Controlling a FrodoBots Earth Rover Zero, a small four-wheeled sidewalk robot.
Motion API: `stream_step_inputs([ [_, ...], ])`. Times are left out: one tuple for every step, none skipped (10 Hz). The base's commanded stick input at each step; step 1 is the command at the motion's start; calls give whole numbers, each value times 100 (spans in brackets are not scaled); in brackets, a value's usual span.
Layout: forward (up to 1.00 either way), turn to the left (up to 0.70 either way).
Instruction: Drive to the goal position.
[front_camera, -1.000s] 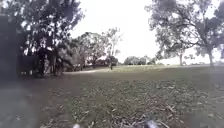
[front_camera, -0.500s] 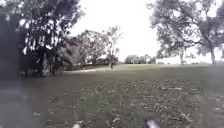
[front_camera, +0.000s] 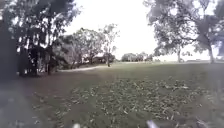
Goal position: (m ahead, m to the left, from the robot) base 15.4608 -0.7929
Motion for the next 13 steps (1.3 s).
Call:
stream_step_inputs([
  [70,0],
  [70,0],
  [70,0],
  [70,0],
  [70,0],
  [70,0],
  [70,-2],
  [70,-7],
  [70,-24],
  [70,-32],
  [70,-32],
  [70,-32],
  [70,-31],
])
